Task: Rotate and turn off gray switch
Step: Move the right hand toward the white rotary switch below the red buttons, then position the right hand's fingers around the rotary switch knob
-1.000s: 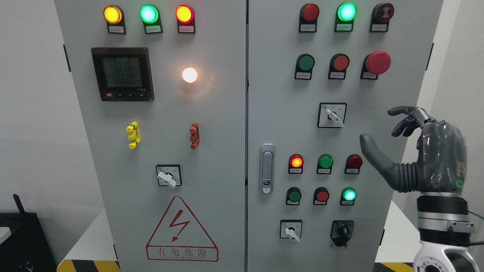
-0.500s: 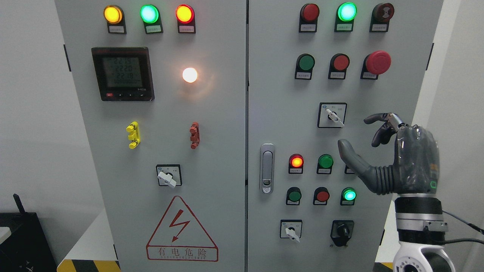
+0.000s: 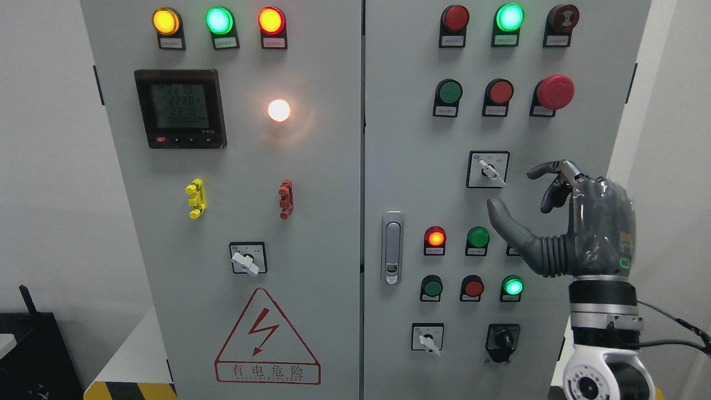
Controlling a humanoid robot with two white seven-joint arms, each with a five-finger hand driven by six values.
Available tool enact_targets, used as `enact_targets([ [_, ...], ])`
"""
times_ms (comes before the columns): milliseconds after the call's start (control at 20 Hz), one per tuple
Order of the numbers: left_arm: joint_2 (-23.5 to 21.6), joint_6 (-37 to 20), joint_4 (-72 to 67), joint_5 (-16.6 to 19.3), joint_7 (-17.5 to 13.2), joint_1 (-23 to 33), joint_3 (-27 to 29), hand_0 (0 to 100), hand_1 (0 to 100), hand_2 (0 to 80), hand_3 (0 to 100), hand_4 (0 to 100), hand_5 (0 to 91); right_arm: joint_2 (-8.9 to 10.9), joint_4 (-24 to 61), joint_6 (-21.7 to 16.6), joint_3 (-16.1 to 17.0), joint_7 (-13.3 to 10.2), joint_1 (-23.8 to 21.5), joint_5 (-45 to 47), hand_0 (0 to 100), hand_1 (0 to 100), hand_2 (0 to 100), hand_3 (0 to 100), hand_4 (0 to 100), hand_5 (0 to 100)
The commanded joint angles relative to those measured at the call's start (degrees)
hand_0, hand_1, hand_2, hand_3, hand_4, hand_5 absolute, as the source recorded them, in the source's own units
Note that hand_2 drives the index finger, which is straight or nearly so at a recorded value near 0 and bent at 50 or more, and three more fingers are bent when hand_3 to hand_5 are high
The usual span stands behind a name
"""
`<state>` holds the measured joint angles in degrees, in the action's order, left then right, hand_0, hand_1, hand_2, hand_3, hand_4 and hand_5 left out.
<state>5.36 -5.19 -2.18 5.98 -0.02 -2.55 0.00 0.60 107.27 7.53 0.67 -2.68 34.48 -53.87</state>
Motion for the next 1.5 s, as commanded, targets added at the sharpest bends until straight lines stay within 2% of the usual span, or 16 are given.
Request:
enact_targets([
  [0,0.0,0.0,0.0,0.0,0.0,0.0,1.8,12,39,0.0,0,0,0.0,-1.91,-1.8,1.8,0.6,0.0,1.6,-0.4,0,37,50,88,86,99],
  [350,0.0,0.0,0.0,0.0,0.0,0.0,1.8,12,39,0.0,0,0,0.0,-2.0,-3.3,3.1,0.5,0.2,3.0,-0.4,0,37,52,88,86,99],
  [1450,0.0,0.0,0.1,0.0,0.0,0.0,1.8,12,39,0.0,0,0,0.0,-2.09,-5.5,4.0,0.0,0.4,5.0,-0.5,0,35,59,88,87,100],
])
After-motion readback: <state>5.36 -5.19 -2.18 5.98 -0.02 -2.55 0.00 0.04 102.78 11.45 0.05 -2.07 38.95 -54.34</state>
